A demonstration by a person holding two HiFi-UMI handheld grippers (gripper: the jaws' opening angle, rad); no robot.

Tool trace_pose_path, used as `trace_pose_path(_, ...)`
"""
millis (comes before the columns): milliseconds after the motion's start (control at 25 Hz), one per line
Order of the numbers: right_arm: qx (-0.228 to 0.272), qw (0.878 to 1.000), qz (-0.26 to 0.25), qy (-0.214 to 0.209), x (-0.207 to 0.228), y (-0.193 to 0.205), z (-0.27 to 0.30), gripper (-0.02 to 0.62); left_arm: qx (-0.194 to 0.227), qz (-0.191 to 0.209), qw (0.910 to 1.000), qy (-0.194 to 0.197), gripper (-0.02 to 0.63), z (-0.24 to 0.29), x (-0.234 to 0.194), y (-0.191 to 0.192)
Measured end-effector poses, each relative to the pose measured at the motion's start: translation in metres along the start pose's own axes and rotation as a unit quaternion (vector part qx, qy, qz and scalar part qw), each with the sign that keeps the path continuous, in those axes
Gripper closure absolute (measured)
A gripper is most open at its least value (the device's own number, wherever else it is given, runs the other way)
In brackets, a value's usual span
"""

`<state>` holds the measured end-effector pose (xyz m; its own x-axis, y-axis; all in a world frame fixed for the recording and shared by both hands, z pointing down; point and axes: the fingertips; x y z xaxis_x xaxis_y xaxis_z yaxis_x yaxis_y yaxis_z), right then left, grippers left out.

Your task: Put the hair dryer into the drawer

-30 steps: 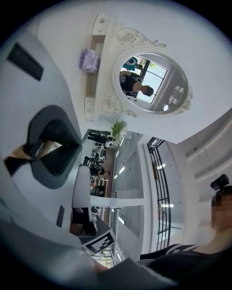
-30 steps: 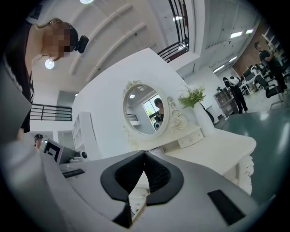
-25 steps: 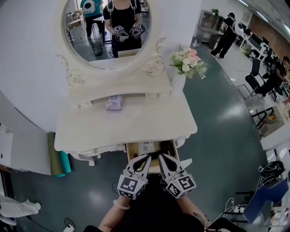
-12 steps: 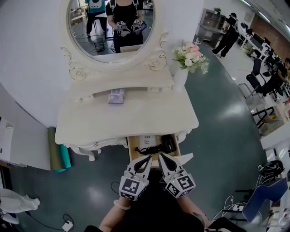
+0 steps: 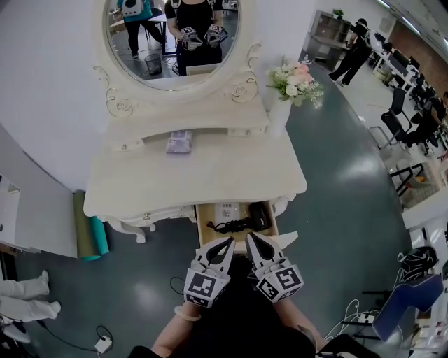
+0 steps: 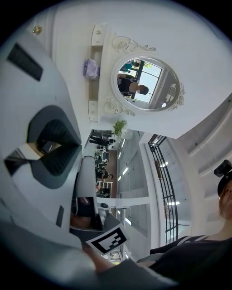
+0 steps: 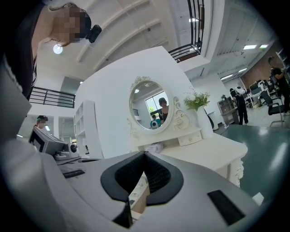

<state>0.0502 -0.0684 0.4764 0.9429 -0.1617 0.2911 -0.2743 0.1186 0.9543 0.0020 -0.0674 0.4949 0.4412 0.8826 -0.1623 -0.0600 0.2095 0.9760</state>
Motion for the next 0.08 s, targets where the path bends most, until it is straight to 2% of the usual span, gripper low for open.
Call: trace_pose_path(80, 0.0, 1.0, -0.001, -0.001, 0.0008, 0.0006, -0.0004, 0.586, -0.007, 0.012, 0.9999, 0.005, 0.592, 0.0025, 0.004, 0.0015)
Point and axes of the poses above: the fingertips, and each gripper's own axes: z forward along the fingers, x to its right, y out of its underside, and after that the axes turned 10 degrees about y, right-handed
